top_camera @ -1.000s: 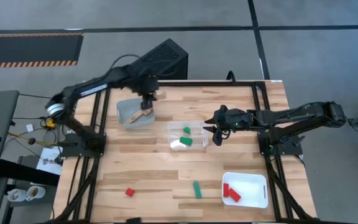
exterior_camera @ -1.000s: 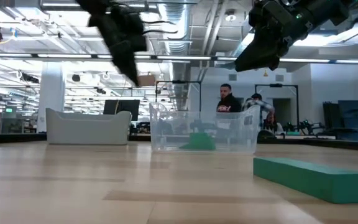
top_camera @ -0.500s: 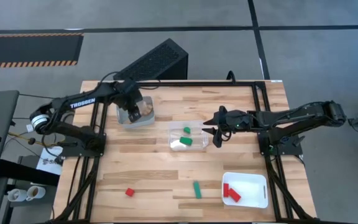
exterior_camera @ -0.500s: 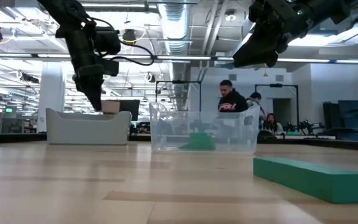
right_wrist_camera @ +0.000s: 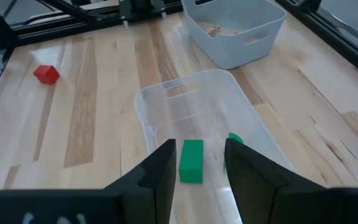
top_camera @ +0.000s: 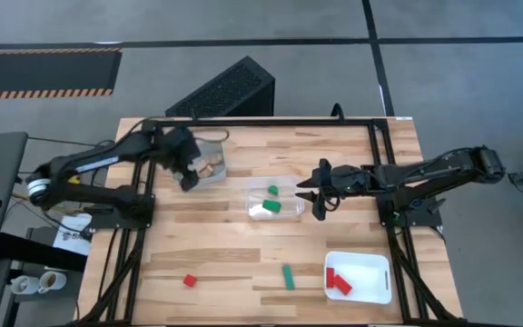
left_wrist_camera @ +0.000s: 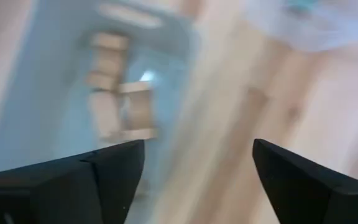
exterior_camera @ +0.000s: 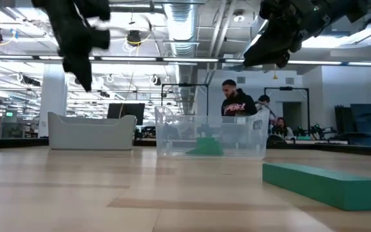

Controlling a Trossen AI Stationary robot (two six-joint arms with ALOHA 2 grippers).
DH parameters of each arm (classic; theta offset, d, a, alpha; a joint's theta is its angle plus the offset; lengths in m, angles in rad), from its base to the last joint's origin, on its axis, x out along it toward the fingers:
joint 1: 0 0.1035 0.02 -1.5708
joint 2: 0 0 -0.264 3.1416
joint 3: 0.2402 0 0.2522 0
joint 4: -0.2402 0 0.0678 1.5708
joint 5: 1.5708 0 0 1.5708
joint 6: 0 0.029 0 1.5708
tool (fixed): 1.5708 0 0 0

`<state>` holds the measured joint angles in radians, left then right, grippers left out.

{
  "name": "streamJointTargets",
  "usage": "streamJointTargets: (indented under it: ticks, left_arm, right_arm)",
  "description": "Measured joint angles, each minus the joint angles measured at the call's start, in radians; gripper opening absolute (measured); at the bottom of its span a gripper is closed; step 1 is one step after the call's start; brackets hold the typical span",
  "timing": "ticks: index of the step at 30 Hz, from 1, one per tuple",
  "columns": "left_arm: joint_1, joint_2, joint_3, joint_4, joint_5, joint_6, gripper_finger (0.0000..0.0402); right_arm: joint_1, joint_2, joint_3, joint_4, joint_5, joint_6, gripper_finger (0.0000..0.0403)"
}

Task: Sort & place blocks by color
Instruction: Put the red block into the white bin

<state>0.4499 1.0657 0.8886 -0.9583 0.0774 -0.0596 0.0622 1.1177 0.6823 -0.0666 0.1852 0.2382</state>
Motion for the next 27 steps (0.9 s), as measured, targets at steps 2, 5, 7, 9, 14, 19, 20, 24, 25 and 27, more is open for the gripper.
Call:
streamJointTargets:
  ticks: [2, 5, 7, 9, 14, 19, 20, 24, 25, 27]
  left_arm:
    - [-0.117, -0.060, 0.000, -0.015, -0.015, -0.098, 0.0265]
    - [-0.335, -0.116, -0.008, -0.016, -0.049, -0.278, 0.0238]
    - [-0.507, -0.116, -0.015, -0.017, -0.096, -0.352, 0.0221]
    - [-0.689, -0.095, -0.029, -0.011, -0.138, -0.386, 0.0204]
    - [-1.058, 0.025, -0.067, 0.113, -0.177, -0.547, 0.0172]
    - [-1.232, 0.184, -0.069, 0.236, -0.196, -0.656, 0.0165]
    - [-1.250, 0.215, -0.069, 0.261, -0.201, -0.664, 0.0165]
    - [-1.297, 0.353, -0.068, 0.397, -0.206, -0.634, 0.0165]
    - [-1.302, 0.384, -0.068, 0.427, -0.203, -0.623, 0.0165]
    - [-1.305, 0.442, -0.068, 0.471, -0.170, -0.607, 0.0165]
  right_arm:
    - [0.004, 0.000, 0.000, 0.000, 0.000, 0.000, 0.0159]
    - [0.004, 0.000, 0.000, 0.000, 0.000, 0.000, 0.0159]
    - [0.004, 0.000, 0.000, 0.000, 0.000, 0.000, 0.0159]
    - [0.004, 0.000, 0.000, 0.000, 0.000, 0.004, 0.0159]
    - [0.005, 0.000, 0.000, 0.000, 0.000, 0.030, 0.0159]
    - [0.027, 0.000, 0.000, 0.038, 0.000, 0.035, 0.0159]
    - [0.032, 0.000, 0.000, 0.053, 0.000, 0.035, 0.0159]
    - [0.056, 0.000, 0.000, 0.089, 0.000, 0.043, 0.0159]
    - [0.061, 0.000, 0.000, 0.093, 0.000, 0.048, 0.0159]
    - [0.071, 0.000, 0.000, 0.095, 0.000, 0.056, 0.0159]
